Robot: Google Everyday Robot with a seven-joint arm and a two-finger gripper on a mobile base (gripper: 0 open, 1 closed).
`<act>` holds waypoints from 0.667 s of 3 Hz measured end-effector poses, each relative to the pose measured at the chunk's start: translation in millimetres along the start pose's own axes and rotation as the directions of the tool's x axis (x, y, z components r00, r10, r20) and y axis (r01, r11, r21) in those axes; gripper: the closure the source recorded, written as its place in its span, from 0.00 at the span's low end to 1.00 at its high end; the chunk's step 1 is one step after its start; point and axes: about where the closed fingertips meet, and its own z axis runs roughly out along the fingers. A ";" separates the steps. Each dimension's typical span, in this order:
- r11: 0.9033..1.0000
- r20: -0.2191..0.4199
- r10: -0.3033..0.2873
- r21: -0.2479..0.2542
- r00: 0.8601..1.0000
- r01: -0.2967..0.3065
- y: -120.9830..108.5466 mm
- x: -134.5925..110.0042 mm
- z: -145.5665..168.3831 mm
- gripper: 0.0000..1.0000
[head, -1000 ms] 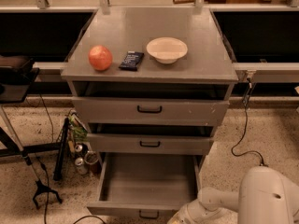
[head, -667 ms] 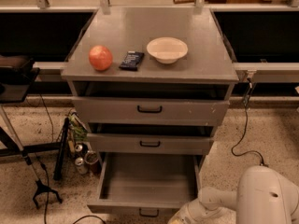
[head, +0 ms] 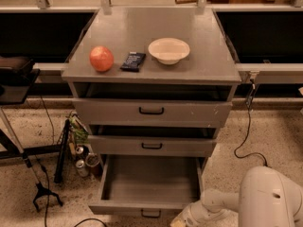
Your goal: Close bottom drawer
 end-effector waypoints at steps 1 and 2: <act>0.999 0.011 0.013 0.050 1.000 -0.014 -10.9 -10.0 -2.6 1.00; 0.993 0.030 0.023 0.119 0.999 -0.027 -30.1 -26.6 -6.1 1.00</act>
Offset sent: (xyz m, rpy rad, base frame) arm 0.1306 -0.0119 0.0117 -0.1756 -0.2279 -0.2399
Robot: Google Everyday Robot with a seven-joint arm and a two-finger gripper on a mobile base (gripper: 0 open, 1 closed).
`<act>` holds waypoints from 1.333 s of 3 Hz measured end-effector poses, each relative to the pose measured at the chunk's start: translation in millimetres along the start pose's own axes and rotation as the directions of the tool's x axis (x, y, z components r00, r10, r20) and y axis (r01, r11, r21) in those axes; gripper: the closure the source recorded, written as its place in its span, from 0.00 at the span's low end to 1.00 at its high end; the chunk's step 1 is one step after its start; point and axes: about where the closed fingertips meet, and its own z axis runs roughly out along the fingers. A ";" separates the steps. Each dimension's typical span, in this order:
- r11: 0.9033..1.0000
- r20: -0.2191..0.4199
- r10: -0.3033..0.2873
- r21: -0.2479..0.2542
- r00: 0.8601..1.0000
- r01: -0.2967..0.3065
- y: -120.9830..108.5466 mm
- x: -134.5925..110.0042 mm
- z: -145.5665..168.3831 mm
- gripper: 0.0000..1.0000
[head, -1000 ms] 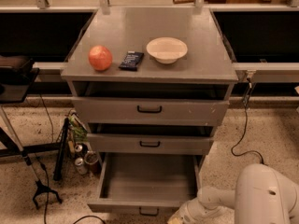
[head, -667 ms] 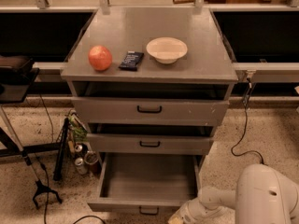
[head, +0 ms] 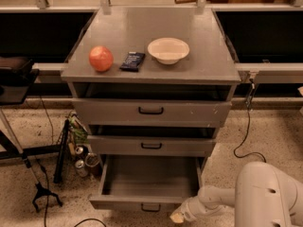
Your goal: Close bottom drawer
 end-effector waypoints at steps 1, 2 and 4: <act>1.000 0.000 0.000 0.000 1.000 0.000 1.4 1.7 -0.3 1.00; 0.999 0.013 -0.002 0.047 1.000 0.002 -17.9 -16.0 0.3 1.00; 0.996 0.026 -0.013 0.091 1.000 0.011 -43.1 -42.8 4.6 1.00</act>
Offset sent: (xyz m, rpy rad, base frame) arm 0.1448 -0.0050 0.0053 -0.1175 -0.1885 -0.1210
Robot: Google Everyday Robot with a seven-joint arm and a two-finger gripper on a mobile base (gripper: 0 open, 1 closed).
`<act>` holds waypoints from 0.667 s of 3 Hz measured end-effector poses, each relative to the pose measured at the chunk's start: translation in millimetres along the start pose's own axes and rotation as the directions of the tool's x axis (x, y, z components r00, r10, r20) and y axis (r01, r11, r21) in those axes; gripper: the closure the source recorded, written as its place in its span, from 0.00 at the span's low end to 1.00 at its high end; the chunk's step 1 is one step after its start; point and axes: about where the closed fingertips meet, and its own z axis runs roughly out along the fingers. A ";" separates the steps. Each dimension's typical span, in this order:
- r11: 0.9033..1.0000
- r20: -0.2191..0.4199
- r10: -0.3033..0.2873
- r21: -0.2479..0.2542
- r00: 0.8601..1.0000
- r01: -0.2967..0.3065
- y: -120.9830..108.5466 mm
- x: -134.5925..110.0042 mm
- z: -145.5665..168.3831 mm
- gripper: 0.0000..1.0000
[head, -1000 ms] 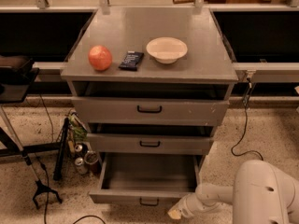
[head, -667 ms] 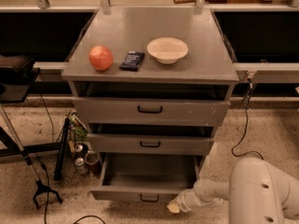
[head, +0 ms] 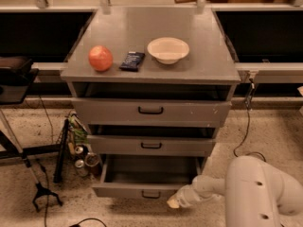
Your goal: Close bottom drawer
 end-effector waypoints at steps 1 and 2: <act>1.000 0.000 0.000 0.000 1.000 0.000 0.7 0.9 -0.2 0.81; 0.999 0.012 -0.035 0.037 0.999 0.034 -22.1 -37.9 8.7 0.58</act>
Offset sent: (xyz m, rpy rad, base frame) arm 0.1758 0.0487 0.0184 -0.0792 -0.1918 0.0291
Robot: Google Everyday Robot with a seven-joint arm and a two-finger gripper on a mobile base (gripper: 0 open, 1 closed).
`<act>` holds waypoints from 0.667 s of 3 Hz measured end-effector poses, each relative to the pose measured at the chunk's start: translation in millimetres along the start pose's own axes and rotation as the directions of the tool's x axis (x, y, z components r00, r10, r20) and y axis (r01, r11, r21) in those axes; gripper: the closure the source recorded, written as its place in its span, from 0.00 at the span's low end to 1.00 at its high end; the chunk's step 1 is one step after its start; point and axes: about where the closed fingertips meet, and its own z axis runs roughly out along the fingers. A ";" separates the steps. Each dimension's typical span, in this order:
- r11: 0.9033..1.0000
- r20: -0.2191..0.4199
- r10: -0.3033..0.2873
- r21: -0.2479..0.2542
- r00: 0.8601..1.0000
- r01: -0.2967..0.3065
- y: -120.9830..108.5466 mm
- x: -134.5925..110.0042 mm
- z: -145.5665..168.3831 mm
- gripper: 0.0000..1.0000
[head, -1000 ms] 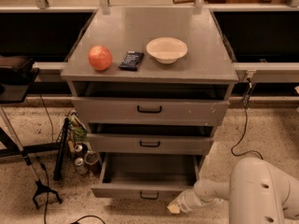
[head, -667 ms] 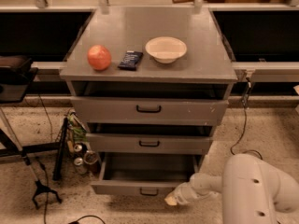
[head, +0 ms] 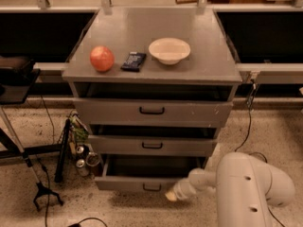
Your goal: Close bottom drawer
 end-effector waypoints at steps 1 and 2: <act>1.000 0.000 0.000 0.000 1.000 0.000 1.3 1.5 -0.5 0.35; 0.998 0.015 -0.049 0.029 0.999 0.048 -19.8 -39.0 8.3 0.12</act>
Offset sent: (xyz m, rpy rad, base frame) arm 0.1415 0.0485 0.0259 -0.0481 -0.1729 0.0739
